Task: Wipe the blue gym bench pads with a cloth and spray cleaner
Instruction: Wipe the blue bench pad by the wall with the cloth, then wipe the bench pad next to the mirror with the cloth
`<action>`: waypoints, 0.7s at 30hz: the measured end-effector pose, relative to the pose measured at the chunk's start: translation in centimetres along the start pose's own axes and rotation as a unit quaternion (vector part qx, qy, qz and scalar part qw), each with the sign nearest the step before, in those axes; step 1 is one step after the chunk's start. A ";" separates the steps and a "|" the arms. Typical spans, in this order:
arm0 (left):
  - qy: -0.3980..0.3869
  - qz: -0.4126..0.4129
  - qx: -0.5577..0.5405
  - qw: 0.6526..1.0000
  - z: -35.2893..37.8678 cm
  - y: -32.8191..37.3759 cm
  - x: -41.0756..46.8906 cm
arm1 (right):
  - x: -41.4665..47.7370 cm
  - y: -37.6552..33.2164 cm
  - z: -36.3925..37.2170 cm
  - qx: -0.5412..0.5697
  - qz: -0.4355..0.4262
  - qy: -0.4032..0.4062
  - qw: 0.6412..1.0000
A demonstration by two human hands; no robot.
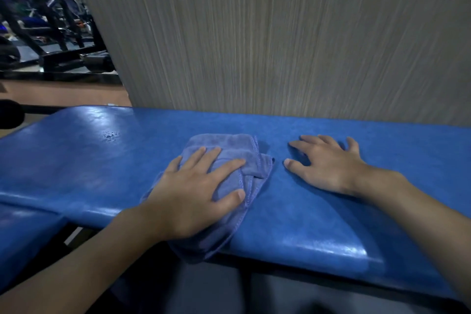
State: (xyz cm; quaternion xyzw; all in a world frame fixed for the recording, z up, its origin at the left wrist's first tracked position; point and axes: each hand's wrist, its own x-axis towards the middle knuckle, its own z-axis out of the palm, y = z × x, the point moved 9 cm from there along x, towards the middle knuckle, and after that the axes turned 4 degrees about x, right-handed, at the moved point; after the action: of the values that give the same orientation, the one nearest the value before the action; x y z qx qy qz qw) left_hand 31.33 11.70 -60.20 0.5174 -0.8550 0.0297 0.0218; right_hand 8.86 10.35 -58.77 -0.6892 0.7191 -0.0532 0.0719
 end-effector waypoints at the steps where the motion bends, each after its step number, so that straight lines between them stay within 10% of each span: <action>1: 0.003 0.000 -0.004 1.000 -0.2 -0.1 0.4 | 0.2 -0.3 -0.5 0.010 -0.008 0.015 1.000; 14: -0.001 -0.020 -0.036 0.999 1.0 -4.6 17.8 | 2.0 -1.7 2.0 0.012 -0.040 0.009 0.999; 21: -0.005 0.006 -0.029 1.000 0.6 -3.1 12.9 | 1.9 -1.6 1.9 0.023 -0.036 0.009 0.999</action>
State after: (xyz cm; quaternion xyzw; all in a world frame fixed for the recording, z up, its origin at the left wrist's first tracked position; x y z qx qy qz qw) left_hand 28.05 -1.15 -59.84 0.5111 -0.8589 0.0021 0.0321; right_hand 10.68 8.41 -60.40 -0.7121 0.6932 -0.0784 0.0791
